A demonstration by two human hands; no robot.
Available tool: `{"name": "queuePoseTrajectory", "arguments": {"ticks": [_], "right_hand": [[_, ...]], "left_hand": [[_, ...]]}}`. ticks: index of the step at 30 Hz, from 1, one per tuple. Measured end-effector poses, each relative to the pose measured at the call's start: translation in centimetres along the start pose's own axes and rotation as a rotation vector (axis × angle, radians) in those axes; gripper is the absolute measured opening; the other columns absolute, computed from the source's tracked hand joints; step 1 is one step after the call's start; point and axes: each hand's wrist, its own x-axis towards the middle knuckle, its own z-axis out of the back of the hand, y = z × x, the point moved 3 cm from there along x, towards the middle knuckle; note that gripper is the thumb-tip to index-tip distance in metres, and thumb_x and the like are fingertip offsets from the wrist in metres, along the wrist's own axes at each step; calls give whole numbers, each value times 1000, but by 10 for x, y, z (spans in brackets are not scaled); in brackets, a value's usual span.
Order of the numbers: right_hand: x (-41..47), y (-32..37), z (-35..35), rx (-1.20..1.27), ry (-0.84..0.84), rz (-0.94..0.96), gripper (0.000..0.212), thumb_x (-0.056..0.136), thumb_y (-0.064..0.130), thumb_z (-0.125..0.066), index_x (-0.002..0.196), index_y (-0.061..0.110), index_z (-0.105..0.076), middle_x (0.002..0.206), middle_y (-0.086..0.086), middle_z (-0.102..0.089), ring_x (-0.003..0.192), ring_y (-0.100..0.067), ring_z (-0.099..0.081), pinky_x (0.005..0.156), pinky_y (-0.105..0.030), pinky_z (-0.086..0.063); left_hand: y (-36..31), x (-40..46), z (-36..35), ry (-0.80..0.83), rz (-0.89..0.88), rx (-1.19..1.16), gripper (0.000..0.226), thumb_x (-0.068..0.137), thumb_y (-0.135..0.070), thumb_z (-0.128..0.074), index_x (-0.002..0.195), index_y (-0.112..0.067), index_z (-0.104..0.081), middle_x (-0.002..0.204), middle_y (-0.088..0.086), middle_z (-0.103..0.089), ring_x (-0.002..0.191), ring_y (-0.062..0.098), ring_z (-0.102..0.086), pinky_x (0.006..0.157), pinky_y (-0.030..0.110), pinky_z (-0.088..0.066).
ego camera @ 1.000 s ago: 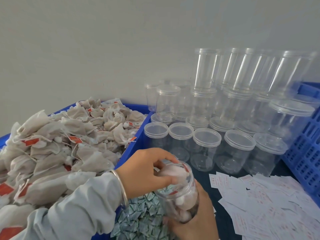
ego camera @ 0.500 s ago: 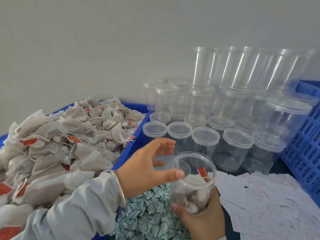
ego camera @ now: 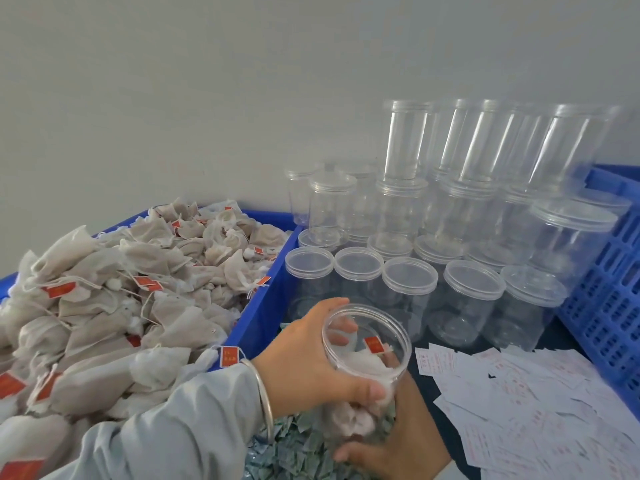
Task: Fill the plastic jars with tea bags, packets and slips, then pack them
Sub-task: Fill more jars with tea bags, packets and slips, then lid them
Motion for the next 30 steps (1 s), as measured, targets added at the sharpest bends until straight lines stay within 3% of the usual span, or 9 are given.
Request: {"name": "queuePoseTrajectory", "arguments": {"ticks": [1,3,5,9,12,15,19,26,30], "right_hand": [[-6,-22,12,5,139,-163,106,45,40,-93,131,43,-30,131,32,-43,125,10,-40,101,-18,-40],[-14,-50,28,-471,293,-273,112,58,61,-78,145,37,-13,146,26,-14,141,0,-12,118,-31,-18],[-11,-61,22,-672,352,-241,103,73,66,-62,149,37,0,153,19,-1,145,-8,3,120,-34,-4],[-14,-82,23,-772,438,-352,63,89,59,-45,146,45,-20,156,14,-11,144,-11,-7,118,-32,-10],[-14,-70,20,-655,329,-295,43,92,46,-51,134,46,-44,148,15,-28,138,-10,-25,111,-23,-20],[-12,-70,18,-592,184,-242,30,88,27,-64,117,34,-67,137,3,-49,128,-22,-44,105,-33,-33],[-13,-75,19,-587,168,-316,34,100,38,-40,131,43,-52,144,13,-34,135,-8,-25,109,-16,-17],[-12,-63,33,-333,-273,-274,15,81,7,-72,90,18,-79,87,10,-62,89,-11,-52,76,-4,-33],[-16,-49,42,-181,-523,-233,21,76,9,-75,85,27,-78,68,8,-64,63,1,-59,58,0,-39]], "left_hand": [[1,1,3,-32,10,-17,98,37,-67,-74,125,-43,-38,114,-25,-54,106,-10,-54,97,27,-46],[3,3,9,-101,22,-63,88,37,-66,-73,117,-42,-46,112,-23,-56,105,-7,-55,96,29,-47],[5,5,14,-157,45,-100,81,36,-67,-73,109,-43,-47,108,-22,-58,103,-6,-56,94,27,-48],[11,6,15,-199,79,-108,78,34,-69,-72,104,-45,-46,107,-24,-57,99,-8,-57,88,21,-47],[10,6,12,-190,75,-88,81,34,-70,-71,107,-45,-46,107,-23,-56,100,-6,-56,86,20,-46],[10,6,11,-188,68,-80,83,36,-70,-71,110,-44,-46,106,-24,-56,99,-7,-57,80,14,-44],[11,5,12,-177,65,-81,80,42,-66,-76,113,-45,-45,107,-24,-55,98,-7,-56,75,11,-41],[13,6,11,-161,72,-48,89,36,-72,-70,115,-45,-42,107,-26,-53,99,-7,-54,75,10,-39],[13,5,7,-110,70,12,84,35,-74,-71,110,-51,-40,109,-28,-51,102,-9,-52,82,12,-40]]}}
